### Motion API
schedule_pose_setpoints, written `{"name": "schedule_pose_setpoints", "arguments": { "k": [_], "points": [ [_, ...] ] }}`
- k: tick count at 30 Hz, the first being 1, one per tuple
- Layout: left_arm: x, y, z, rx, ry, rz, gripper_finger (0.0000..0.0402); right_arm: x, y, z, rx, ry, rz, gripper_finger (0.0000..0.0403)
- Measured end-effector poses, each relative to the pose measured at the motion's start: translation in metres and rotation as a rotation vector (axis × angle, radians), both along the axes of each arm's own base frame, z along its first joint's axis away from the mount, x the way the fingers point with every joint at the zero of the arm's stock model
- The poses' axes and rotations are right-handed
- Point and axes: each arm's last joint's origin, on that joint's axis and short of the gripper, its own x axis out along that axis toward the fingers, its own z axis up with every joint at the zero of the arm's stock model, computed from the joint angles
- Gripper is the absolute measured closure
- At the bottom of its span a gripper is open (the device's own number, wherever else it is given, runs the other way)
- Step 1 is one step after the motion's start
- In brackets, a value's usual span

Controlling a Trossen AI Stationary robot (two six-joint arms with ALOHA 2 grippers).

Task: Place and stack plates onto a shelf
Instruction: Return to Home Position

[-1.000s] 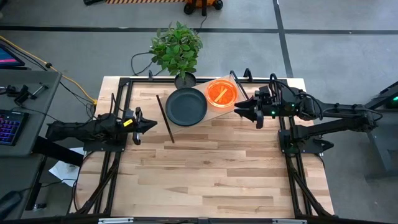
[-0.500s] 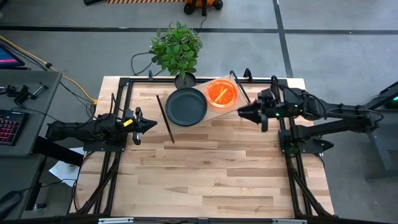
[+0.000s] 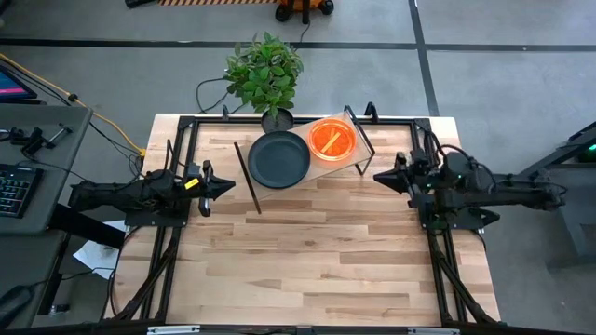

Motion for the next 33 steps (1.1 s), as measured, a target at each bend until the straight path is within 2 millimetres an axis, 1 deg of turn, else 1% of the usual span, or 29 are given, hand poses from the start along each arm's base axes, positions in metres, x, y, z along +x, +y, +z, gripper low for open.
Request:
{"name": "schedule_pose_setpoints", "arguments": {
  "k": [5, 12, 15, 18, 21, 26, 30, 33],
  "points": [
    [0.000, 0.000, 0.000, 0.000, 0.000, 0.000, 0.0401, -0.001, 0.000, -0.042, -0.009, -0.107, 0.003, 0.0401],
    [0.000, 0.000, 0.000, 0.000, 0.000, 0.000, 0.0401, -0.006, 0.002, -0.085, -0.041, -0.226, 0.044, 0.0403],
    [0.000, 0.000, 0.000, 0.000, 0.000, 0.000, 0.0401, -0.007, 0.003, -0.089, -0.079, -0.185, 0.067, 0.0403],
    [0.000, 0.000, 0.000, 0.000, -0.001, 0.000, 0.0401, -0.010, 0.004, -0.089, -0.131, -0.195, 0.114, 0.0403],
    [0.000, 0.000, 0.000, 0.000, 0.000, 0.000, 0.0401, -0.014, 0.005, -0.093, -0.161, -0.159, 0.148, 0.0403],
    [0.000, 0.000, 0.000, 0.000, 0.000, 0.000, 0.0401, -0.021, 0.005, -0.106, -0.177, -0.046, 0.130, 0.0403],
    [0.000, 0.000, 0.000, 0.000, 0.000, 0.000, 0.0401, -0.022, 0.005, -0.104, -0.229, -0.071, 0.131, 0.0403],
    [0.000, 0.000, 0.000, 0.000, 0.000, 0.000, 0.0401, -0.021, 0.005, -0.107, -0.237, -0.039, 0.127, 0.0403]
  ]
}}
